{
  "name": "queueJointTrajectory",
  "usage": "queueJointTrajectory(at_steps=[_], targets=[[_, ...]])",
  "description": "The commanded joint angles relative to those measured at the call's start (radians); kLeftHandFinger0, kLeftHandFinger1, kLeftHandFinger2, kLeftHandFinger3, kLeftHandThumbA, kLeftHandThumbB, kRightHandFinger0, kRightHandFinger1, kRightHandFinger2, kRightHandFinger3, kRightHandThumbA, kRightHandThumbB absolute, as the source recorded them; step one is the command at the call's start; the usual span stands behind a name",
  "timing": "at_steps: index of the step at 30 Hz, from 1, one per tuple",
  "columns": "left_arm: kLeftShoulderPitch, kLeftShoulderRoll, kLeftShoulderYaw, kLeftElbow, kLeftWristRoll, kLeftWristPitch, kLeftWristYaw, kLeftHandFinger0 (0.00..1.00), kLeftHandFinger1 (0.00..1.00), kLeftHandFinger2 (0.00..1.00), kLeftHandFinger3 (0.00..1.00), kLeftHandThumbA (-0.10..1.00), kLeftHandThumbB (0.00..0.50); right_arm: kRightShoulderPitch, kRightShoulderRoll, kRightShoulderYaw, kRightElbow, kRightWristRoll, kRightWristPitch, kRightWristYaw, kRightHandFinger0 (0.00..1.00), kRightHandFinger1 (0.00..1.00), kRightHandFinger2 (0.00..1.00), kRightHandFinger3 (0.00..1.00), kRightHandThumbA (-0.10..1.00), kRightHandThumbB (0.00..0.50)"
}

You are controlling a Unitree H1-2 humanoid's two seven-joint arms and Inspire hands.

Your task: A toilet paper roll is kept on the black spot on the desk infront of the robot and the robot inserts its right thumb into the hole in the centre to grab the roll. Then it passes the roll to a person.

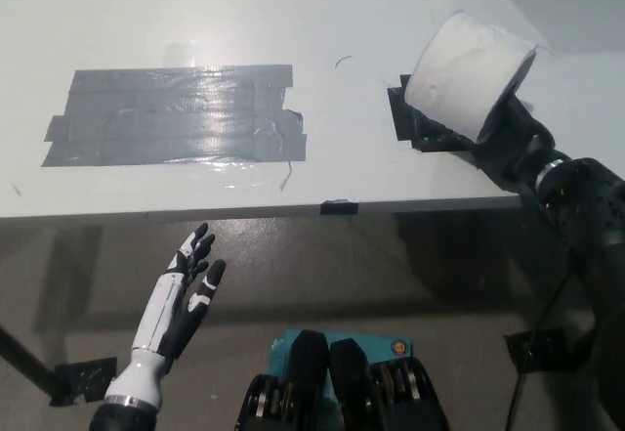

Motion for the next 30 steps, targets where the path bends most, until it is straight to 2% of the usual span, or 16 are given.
queueJointTrajectory(at_steps=[1,6,9,10,11,12,17,18,21,30], targets=[[-0.055,0.005,0.004,0.002,0.012,-0.004,0.013,1.00,1.00,1.00,1.00,0.89,0.106,-0.056,0.012,-0.023,-0.162,0.127,0.146,0.029,0.00,0.46,0.85,1.00,-0.10,0.123],[-0.088,0.004,0.005,0.011,0.010,-0.008,0.013,1.00,1.00,1.00,1.00,0.91,0.111,-0.043,0.039,0.030,-0.352,0.220,0.172,-0.023,0.00,0.45,0.85,1.00,-0.10,0.110],[-0.107,0.004,0.005,0.014,0.011,-0.001,0.013,1.00,1.00,1.00,1.00,0.94,0.132,-0.038,0.042,0.078,-0.429,0.272,0.172,-0.025,0.00,0.42,0.85,1.00,-0.10,0.131],[-0.114,0.003,0.007,0.015,0.006,0.003,0.011,1.00,1.00,1.00,1.00,0.94,0.128,-0.038,0.039,0.103,-0.454,0.303,0.172,-0.046,0.00,0.43,0.85,1.00,-0.10,0.125],[-0.118,0.002,0.007,0.015,0.003,0.003,0.010,1.00,1.00,1.00,1.00,0.94,0.127,-0.037,0.036,0.122,-0.471,0.326,0.172,-0.061,0.00,0.47,0.90,1.00,-0.10,0.157],[-0.128,0.001,0.007,0.022,0.000,-0.007,0.010,1.00,1.00,1.00,1.00,0.94,0.119,-0.038,0.031,0.148,-0.500,0.350,0.172,-0.079,0.00,0.44,0.87,1.00,-0.10,0.129],[-0.135,0.002,0.005,0.023,0.003,-0.001,0.009,1.00,1.00,1.00,1.00,0.96,0.124,-0.022,0.014,0.243,-0.589,0.430,0.172,-0.112,0.00,0.42,0.82,1.00,-0.10,0.122],[-0.136,0.002,0.005,0.023,0.006,0.002,0.010,1.00,1.00,1.00,1.00,0.96,0.126,-0.017,0.013,0.266,-0.617,0.436,0.172,-0.129,0.00,0.43,0.82,1.00,-0.10,0.132],[-0.135,0.001,0.003,0.017,0.013,0.007,0.012,1.00,1.00,1.00,1.00,0.97,0.123,-0.004,0.008,0.314,-0.667,0.434,0.172,-0.148,0.00,0.43,0.84,1.00,-0.10,0.102],[-0.122,0.002,0.000,0.024,0.002,-0.011,0.005,1.00,1.00,1.00,1.00,0.96,0.113,0.029,0.003,0.370,-0.691,0.469,0.172,-0.177,0.00,0.41,0.84,1.00,-0.10,0.101]])
